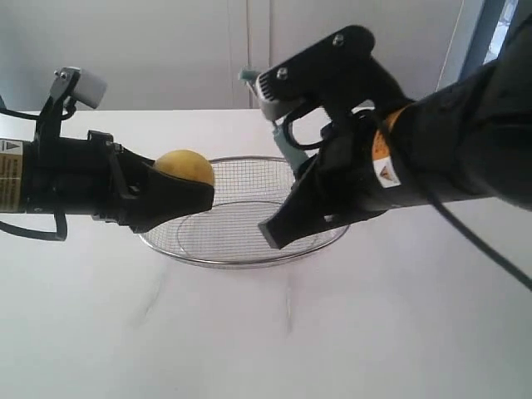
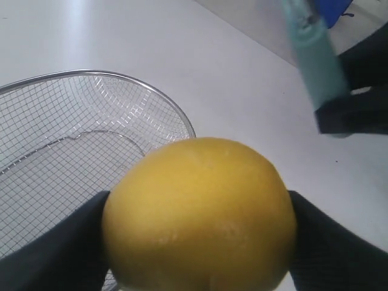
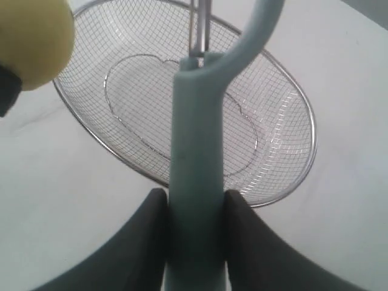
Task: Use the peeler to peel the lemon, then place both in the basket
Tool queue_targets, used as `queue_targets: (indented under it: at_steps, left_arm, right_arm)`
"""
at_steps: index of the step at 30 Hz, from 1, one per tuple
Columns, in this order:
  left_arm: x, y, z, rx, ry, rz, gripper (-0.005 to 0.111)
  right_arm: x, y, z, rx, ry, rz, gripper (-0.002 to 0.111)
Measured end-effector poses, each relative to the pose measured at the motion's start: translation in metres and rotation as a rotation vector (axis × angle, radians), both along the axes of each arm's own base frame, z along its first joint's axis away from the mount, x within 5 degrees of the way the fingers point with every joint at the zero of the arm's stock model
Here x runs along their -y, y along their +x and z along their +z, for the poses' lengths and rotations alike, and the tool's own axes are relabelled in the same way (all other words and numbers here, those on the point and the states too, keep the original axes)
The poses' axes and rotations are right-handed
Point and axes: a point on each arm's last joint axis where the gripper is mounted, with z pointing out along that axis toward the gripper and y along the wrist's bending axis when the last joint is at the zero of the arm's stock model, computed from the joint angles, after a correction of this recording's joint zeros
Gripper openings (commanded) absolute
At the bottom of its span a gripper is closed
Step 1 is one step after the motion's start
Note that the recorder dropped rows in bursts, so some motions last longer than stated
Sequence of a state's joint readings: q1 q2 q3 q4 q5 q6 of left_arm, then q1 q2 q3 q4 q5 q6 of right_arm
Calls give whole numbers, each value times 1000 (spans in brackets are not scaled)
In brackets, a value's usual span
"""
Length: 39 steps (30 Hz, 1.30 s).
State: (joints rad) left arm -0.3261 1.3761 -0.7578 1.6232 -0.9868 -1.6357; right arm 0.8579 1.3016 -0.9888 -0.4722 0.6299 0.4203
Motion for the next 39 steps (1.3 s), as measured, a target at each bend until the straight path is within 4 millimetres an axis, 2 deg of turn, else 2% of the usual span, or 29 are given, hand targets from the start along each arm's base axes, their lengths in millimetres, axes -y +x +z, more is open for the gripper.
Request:
queue_targets:
  at_steps: [5, 14, 39]
  left_arm:
    - [1, -1, 0, -2, -7, -11, 0]
    - [1, -2, 1, -3, -11, -18, 0]
    - [-1, 2, -1, 3, 10, 29, 0]
  right_arm:
    - [-19, 13, -24, -25, -14, 32, 0]
    - [-33, 18, -42, -88, 34, 34, 0]
    - [-41, 13, -45, -119, 76, 40, 0]
